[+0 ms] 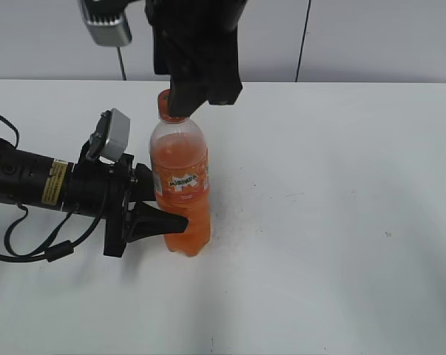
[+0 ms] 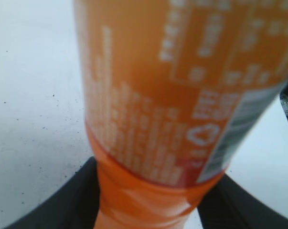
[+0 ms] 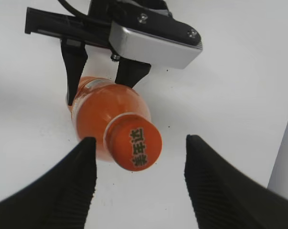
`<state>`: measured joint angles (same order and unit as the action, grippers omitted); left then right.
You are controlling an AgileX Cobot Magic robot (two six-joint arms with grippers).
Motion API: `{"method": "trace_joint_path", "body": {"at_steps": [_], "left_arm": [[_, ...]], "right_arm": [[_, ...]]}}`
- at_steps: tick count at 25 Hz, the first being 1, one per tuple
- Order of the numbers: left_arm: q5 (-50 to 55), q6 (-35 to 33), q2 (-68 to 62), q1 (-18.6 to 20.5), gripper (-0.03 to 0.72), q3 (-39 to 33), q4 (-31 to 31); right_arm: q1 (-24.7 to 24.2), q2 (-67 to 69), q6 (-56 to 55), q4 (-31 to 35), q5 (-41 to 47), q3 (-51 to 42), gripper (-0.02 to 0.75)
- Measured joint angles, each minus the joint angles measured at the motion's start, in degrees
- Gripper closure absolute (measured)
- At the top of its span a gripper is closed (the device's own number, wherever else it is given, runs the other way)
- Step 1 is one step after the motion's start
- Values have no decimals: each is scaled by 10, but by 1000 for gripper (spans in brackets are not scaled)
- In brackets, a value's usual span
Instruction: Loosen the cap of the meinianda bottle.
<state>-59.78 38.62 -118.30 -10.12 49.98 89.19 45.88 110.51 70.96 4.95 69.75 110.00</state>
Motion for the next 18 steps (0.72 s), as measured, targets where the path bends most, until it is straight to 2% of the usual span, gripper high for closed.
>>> {"method": "trace_joint_path", "body": {"at_steps": [3,6,9,12,15,18], "left_arm": [[0,0,0,0,319,0,0],[0,0,0,0,319,0,1],[0,0,0,0,319,0,1],[0,0,0,0,319,0,1],[0,0,0,0,319,0,1],[0,0,0,0,319,0,1]], "right_arm": [[0,-20,-73,5,0,0,287],[0,-35,-231,11,0,0,285],[0,-39,-479,9,1,2,283],[0,-39,-677,-9,1,2,282],[0,-38,-744,-13,1,2,282],[0,-25,-762,-13,1,2,282]]}}
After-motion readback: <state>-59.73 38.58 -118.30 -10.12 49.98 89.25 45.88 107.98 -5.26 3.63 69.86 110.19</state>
